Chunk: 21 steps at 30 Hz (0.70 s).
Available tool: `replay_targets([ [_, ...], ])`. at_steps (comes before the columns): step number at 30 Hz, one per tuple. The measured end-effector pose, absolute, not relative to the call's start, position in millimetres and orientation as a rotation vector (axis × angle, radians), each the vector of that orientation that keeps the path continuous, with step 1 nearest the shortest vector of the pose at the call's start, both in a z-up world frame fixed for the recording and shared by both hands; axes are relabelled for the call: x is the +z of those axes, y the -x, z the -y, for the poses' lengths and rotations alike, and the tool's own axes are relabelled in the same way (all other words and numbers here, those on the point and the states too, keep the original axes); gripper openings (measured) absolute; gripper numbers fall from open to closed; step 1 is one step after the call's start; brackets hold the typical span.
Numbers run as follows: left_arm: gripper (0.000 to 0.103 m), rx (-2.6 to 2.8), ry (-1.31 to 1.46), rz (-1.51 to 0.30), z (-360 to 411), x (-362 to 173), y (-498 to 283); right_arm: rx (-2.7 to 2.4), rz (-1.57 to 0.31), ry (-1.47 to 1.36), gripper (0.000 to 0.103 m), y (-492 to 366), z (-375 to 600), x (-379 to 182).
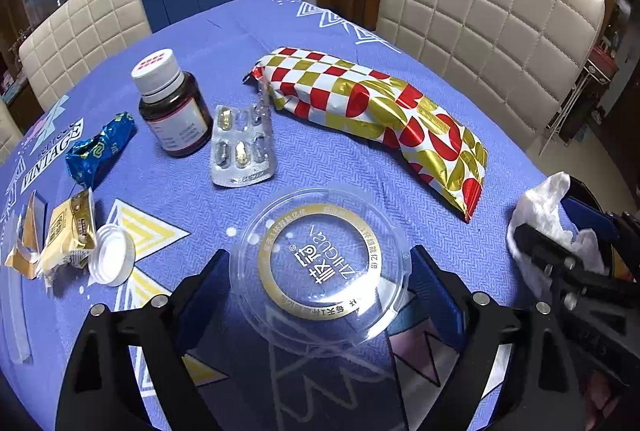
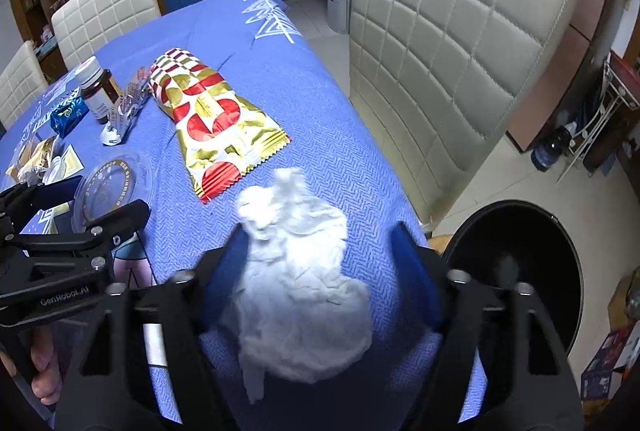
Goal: Collect trash
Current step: 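Grasp the crumpled white tissue with the right tool while the left tool grasps the clear lid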
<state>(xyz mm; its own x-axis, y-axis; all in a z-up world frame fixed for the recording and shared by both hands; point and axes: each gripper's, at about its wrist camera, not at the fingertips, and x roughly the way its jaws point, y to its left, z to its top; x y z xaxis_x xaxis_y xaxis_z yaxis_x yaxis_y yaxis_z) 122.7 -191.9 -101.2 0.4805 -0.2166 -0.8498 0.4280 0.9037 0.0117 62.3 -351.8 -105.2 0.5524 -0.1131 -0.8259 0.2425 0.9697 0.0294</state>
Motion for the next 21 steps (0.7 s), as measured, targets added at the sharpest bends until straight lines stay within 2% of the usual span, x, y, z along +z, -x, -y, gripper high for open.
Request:
replay_targets([
  [1,0.086,-0.395,-0.235,-0.997,191.5,-101.5,-122.4,-0.205,-0.963,-0.148,0.050,-62.4,351.8,-104.1],
  [4,0.085,-0.384,-0.237,-0.994,189.7,-101.0,-120.4,-0.195,-0.967,-0.162,0.040,-63.5,352.4,-101.8],
  [11,0.085,-0.387,-0.247,-0.972,189.8,-88.7,-112.0,-0.183,-0.961,-0.184,0.033,-58.2,355.3,-95.9],
  [21,0.085,-0.401,-0.247,-0.946,188.4,-71.0,-94.7,-0.174,-0.931,-0.186,0.031,-40.5,351.7,-80.0],
])
